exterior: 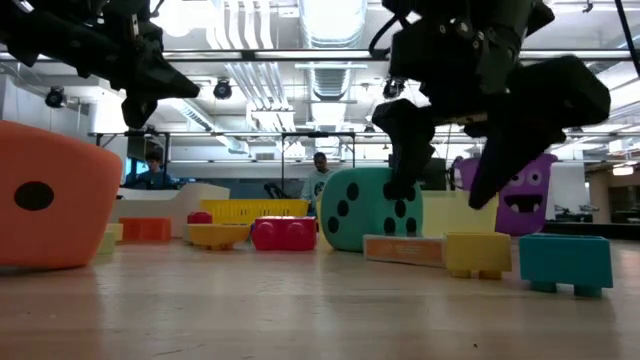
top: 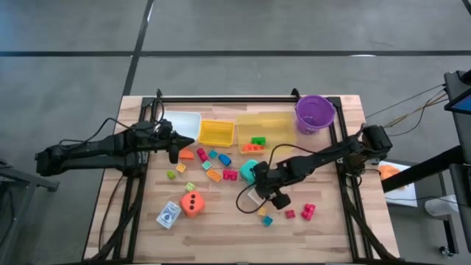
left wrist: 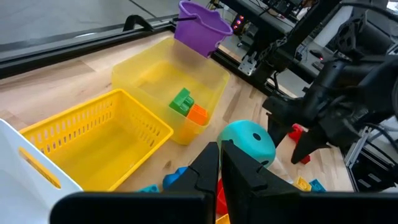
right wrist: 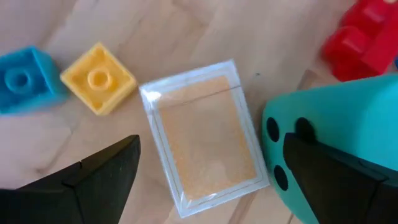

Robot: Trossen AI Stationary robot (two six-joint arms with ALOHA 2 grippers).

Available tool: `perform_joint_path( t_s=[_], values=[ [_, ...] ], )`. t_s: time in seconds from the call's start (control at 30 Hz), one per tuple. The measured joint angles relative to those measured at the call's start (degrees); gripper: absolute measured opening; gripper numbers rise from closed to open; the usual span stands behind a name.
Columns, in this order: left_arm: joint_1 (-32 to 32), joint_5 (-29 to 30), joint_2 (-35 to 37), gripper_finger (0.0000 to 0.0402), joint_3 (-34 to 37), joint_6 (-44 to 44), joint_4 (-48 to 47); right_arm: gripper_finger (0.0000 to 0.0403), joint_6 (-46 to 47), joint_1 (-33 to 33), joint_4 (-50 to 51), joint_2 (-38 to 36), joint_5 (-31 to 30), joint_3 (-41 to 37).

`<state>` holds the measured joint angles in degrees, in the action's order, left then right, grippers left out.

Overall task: Pick & Place Toys
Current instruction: Put the yellow deck of cards into the yellow basket

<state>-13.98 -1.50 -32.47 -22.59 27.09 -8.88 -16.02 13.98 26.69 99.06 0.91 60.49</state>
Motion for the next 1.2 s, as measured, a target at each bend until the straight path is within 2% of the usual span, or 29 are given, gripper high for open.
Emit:
perform_joint_path(
  t_s=[0.5, 1.0, 1.1, 1.2],
  values=[
    [0.0, 0.0, 0.0, 0.0019, 0.0, 0.0, 0.0, 0.0389, -9.9, -0.1, 0.8, 5.6, -2.0, 0.0],
    [0.0, 0.0, 0.0, 0.0019, 0.0, 0.0, 0.0, 0.0386, -10.7, -0.3, 3.1, 8.4, -1.2, 0.3],
    [0.0, 0.0, 0.0, 0.0019, 0.0, 0.0, 0.0, 0.0365, -9.9, -0.3, 3.6, 8.3, -1.1, 0.3],
    [0.0, 0.0, 0.0, 0.0019, 0.0, 0.0, 0.0, 0.0314, -9.2, -0.2, 4.1, 8.3, -0.8, 0.2]
  ],
)
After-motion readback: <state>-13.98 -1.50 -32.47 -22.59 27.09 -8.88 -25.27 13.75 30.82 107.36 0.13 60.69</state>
